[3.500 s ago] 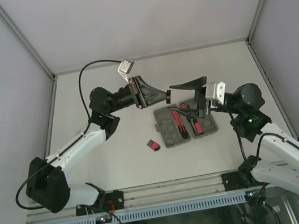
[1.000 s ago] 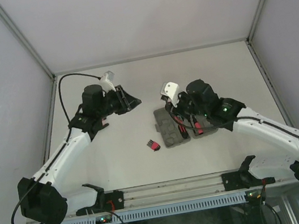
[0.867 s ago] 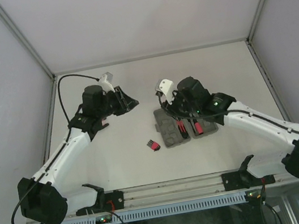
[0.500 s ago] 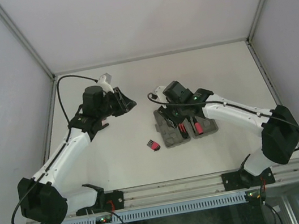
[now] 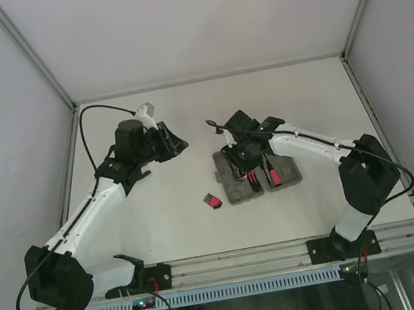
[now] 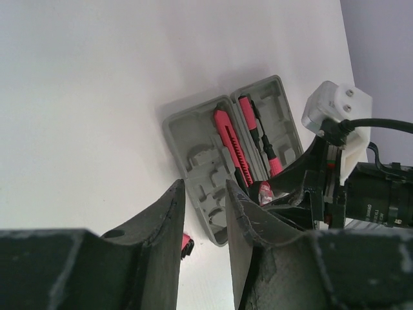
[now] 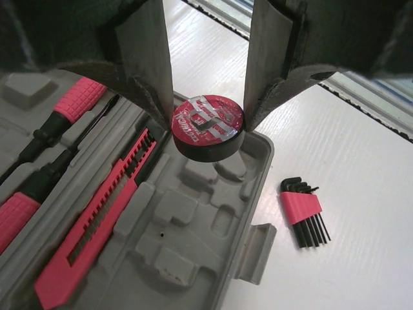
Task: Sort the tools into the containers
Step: Place the engineering item in the storage box.
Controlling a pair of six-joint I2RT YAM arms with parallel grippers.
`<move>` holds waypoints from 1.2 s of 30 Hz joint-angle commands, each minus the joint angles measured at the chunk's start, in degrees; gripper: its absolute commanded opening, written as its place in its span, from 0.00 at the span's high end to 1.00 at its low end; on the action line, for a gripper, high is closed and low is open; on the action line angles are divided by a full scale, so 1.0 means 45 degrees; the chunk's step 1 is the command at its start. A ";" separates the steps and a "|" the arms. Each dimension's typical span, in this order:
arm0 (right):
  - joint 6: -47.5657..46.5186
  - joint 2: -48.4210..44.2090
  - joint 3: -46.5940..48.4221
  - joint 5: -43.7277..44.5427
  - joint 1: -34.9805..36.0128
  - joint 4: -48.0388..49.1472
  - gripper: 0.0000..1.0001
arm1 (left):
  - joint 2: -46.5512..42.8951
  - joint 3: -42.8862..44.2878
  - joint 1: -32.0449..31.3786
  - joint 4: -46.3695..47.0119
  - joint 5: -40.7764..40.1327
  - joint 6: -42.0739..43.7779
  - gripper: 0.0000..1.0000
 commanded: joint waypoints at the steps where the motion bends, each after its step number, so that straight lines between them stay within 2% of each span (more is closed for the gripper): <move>1: 0.0675 0.0193 0.0491 -0.0831 -0.0126 -0.0140 0.79 | -0.0007 -0.0281 0.0086 0.0239 -0.0253 -0.0012 0.65; 26: 0.0782 0.1556 0.0997 -0.0512 0.0356 -0.0767 0.79 | 0.0420 -0.0264 0.0185 0.0222 -0.0352 -0.0180 0.66; 36: 0.0621 0.1883 0.1005 -0.1005 0.0481 -0.0876 0.79 | 0.0471 -0.0321 0.0194 0.0238 -0.0319 -0.0208 0.67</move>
